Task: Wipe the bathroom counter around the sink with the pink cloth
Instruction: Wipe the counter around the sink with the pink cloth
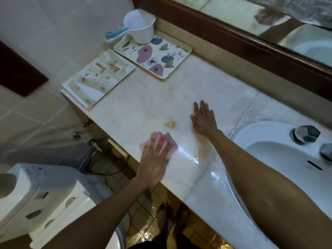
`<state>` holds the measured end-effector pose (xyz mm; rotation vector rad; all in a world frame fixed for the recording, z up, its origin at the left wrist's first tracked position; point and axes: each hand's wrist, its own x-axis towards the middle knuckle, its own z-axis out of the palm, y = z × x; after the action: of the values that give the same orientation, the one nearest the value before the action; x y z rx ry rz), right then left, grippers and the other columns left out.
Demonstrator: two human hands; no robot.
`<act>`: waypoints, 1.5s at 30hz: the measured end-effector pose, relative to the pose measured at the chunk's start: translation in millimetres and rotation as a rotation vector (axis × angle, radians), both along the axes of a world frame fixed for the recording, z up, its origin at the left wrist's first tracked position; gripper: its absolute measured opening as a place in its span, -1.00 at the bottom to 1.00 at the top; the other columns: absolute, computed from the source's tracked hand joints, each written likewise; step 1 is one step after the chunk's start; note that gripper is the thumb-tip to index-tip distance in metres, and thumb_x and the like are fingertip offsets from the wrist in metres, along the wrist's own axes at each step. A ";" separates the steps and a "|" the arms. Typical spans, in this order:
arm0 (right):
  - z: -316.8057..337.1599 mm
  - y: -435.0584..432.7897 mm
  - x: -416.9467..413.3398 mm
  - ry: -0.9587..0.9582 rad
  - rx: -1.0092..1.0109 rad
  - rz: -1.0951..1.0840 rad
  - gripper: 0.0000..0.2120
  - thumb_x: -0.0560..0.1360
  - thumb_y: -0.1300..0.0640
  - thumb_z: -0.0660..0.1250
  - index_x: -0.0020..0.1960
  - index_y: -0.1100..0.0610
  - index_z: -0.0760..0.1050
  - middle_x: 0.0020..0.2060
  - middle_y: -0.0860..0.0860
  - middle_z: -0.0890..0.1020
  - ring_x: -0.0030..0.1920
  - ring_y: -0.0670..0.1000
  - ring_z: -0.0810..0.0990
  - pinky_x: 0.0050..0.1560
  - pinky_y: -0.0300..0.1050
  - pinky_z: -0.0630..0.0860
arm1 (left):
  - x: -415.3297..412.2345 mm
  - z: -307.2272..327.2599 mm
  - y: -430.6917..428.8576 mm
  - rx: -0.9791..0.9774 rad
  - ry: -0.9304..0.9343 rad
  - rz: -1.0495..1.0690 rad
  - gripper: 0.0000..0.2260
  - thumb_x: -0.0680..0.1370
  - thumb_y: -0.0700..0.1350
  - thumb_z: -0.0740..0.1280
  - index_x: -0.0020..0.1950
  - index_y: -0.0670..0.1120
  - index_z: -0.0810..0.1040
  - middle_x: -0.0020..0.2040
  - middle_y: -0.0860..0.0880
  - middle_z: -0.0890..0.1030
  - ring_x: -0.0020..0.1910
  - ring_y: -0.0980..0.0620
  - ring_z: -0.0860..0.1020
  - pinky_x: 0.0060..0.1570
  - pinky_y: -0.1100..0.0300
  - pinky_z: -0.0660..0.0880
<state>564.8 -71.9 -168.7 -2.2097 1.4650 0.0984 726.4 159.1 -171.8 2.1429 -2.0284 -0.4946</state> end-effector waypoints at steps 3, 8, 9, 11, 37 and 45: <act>-0.7 -1.4 -0.9 -0.008 0.020 -0.009 -0.43 0.70 -0.02 -0.04 0.62 0.06 -0.15 0.61 0.10 -0.20 0.60 0.09 -0.21 0.55 0.11 -0.16 | 36.6 3.1 0.0 0.005 0.052 -0.241 -0.49 0.76 0.03 -0.03 0.69 0.10 -0.11 0.70 0.10 -0.19 0.68 0.01 -0.25 0.63 -0.07 -0.16; -3.1 -3.6 -0.8 -0.022 0.013 -0.035 -0.43 0.69 -0.02 0.00 0.62 0.04 -0.13 0.61 0.06 -0.19 0.60 0.06 -0.20 0.56 0.08 -0.17 | 92.1 4.0 -80.5 -0.008 0.075 0.174 -0.51 0.76 0.07 -0.09 0.70 0.10 -0.09 0.71 0.07 -0.10 0.68 -0.02 -0.22 0.62 -0.21 -0.04; -4.6 -3.4 -0.9 -0.026 0.005 -0.038 -0.44 0.69 -0.02 0.00 0.62 0.04 -0.12 0.61 0.06 -0.18 0.61 0.05 -0.20 0.56 0.07 -0.17 | 87.3 5.7 -99.8 -0.016 0.097 0.261 -0.51 0.76 0.06 -0.08 0.70 0.09 -0.06 0.71 0.04 -0.06 0.68 -0.06 -0.19 0.62 -0.21 -0.05; -6.2 -2.9 -1.4 -0.043 -0.006 -0.041 -0.44 0.69 -0.01 0.01 0.62 0.04 -0.10 0.61 0.05 -0.17 0.61 0.05 -0.18 0.55 0.04 -0.17 | 69.4 7.8 -133.9 -0.012 0.133 0.355 -0.53 0.76 0.03 -0.08 0.69 0.10 0.00 0.71 0.02 -0.03 0.68 -0.15 -0.15 0.61 -0.24 -0.07; -7.1 5.8 -35.0 -0.107 -0.119 0.038 -0.50 0.67 -0.02 0.03 0.59 0.03 0.13 0.61 0.03 0.07 0.60 0.05 0.02 0.56 0.06 0.04 | 78.7 -3.9 -73.2 -0.082 -0.026 -0.423 -0.52 0.75 0.09 -0.07 0.69 0.10 0.05 0.71 0.05 -0.02 0.69 -0.04 -0.12 0.63 -0.10 -0.04; 2.6 38.7 -115.4 0.054 -0.218 -0.106 -0.48 0.64 -0.05 -0.04 0.53 0.12 0.26 0.56 0.15 0.21 0.58 0.16 0.10 0.55 0.17 -0.02 | 40.0 -10.4 -154.6 -0.078 -0.090 0.161 -0.48 0.71 0.08 -0.02 0.68 0.02 0.10 0.68 -0.17 0.13 0.64 -0.31 0.09 0.53 -0.28 0.16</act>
<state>449.3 -33.2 -166.0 -2.3088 1.6909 -0.0393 766.5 4.4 -182.1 2.2941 -1.8639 -0.2968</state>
